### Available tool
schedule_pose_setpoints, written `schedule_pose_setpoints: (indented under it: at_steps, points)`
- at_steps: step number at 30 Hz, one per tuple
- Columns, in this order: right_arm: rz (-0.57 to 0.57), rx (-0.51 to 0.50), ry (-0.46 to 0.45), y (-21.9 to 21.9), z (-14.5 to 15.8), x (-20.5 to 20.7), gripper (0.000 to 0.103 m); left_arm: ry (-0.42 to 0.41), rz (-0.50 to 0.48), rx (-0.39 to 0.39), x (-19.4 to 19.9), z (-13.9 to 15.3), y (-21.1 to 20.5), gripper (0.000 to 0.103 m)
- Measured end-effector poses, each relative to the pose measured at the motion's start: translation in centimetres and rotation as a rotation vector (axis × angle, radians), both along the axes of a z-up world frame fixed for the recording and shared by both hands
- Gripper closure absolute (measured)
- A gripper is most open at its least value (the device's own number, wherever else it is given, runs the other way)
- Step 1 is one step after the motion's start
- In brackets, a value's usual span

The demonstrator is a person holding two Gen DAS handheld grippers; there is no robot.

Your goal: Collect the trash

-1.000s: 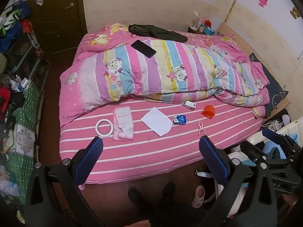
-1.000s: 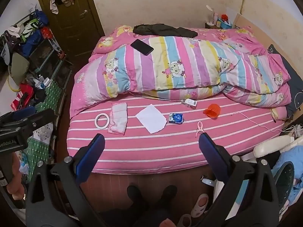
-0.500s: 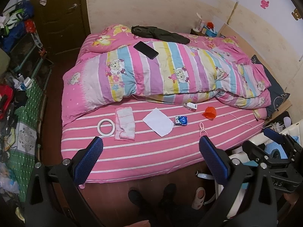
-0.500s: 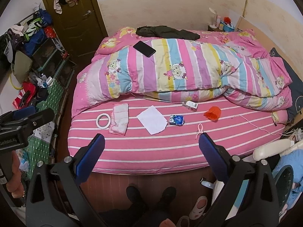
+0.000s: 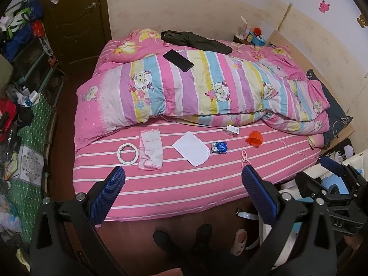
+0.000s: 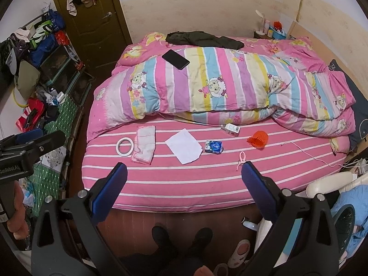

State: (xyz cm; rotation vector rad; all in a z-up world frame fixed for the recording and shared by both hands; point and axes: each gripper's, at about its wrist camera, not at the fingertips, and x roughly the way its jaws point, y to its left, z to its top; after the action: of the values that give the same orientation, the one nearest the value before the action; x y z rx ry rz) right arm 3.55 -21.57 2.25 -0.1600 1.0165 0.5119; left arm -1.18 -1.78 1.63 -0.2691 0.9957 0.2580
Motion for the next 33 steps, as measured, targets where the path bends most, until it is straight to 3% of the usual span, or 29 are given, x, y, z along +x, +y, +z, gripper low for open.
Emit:
schedule_pose_setpoints:
  at_steps: [33]
  points:
    - [0.009,0.006,0.010,-0.3,-0.5,0.9,0.005,0.026,0.021,-0.015,0.4,-0.7,-0.1,0.005]
